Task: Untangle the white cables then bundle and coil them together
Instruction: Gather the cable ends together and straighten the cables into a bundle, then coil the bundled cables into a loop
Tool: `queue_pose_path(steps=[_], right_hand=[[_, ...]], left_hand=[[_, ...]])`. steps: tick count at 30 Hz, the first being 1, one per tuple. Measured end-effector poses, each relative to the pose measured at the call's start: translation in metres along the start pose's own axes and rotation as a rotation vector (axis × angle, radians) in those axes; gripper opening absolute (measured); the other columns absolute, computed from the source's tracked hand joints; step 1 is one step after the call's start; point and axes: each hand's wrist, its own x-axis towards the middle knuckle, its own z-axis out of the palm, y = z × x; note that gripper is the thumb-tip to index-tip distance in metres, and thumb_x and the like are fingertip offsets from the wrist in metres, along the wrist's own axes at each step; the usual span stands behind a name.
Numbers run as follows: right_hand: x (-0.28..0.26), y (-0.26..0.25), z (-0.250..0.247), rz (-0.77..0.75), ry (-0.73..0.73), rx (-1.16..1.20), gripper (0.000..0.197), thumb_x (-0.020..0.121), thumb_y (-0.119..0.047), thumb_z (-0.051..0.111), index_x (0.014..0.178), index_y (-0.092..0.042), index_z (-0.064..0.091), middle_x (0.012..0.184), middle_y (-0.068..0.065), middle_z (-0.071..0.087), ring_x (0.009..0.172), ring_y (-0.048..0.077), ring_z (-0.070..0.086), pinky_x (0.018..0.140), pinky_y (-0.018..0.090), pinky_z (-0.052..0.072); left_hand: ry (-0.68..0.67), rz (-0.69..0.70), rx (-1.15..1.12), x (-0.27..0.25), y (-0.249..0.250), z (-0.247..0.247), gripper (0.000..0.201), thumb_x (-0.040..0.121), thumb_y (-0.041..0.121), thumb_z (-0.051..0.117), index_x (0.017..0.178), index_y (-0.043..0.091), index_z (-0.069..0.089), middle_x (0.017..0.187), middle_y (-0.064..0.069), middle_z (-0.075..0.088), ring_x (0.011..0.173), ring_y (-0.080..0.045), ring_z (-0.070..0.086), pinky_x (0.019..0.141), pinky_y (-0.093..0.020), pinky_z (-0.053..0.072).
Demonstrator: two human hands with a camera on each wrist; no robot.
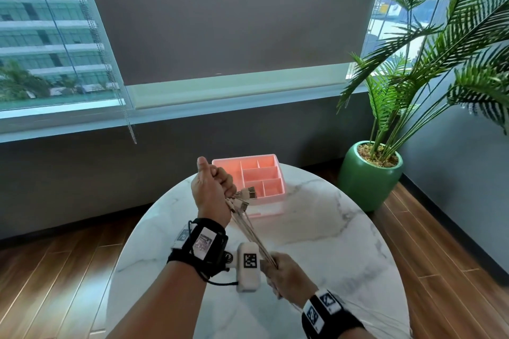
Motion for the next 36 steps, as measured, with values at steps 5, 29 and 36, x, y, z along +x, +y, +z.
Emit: queue_pose_path(steps=[5,29,36], right_hand=[[-0.014,0.016,0.013,0.016,-0.116,-0.235,0.04,0.09,-0.059,0.042,0.074,-0.025,0.054,0.05,-0.012,0.047,0.045,0.002,0.037,0.052,0.026,0.029],[-0.054,-0.112,-0.05,0.422,-0.355,-0.298,0.033,0.09,-0.034,0.055,0.063,-0.025,0.04,0.056,0.001,0.038,0.042,0.015,0.028,0.042,0.023,0.021],[-0.051,-0.124,-0.055,0.407,-0.401,-0.252,0.033,0.09,-0.031,0.057,0.062,-0.024,0.04,0.054,0.0,0.034,0.041,0.013,0.026,0.042,0.02,0.019]], left_hand=[[0.158,0.119,0.158,0.003,-0.04,-0.019,0.047,0.106,0.04,0.039,0.066,0.016,0.037,0.05,0.0,0.036,0.04,-0.015,0.031,0.042,-0.023,0.029],[-0.272,0.242,0.447,-0.01,-0.065,-0.017,0.05,0.099,0.042,0.043,0.074,-0.002,0.04,0.055,0.001,0.033,0.044,-0.008,0.029,0.04,-0.021,0.025],[-0.577,0.483,0.909,-0.018,-0.089,-0.039,0.048,0.101,0.051,0.043,0.069,0.015,0.037,0.067,-0.007,0.039,0.059,-0.025,0.039,0.052,-0.046,0.037]])
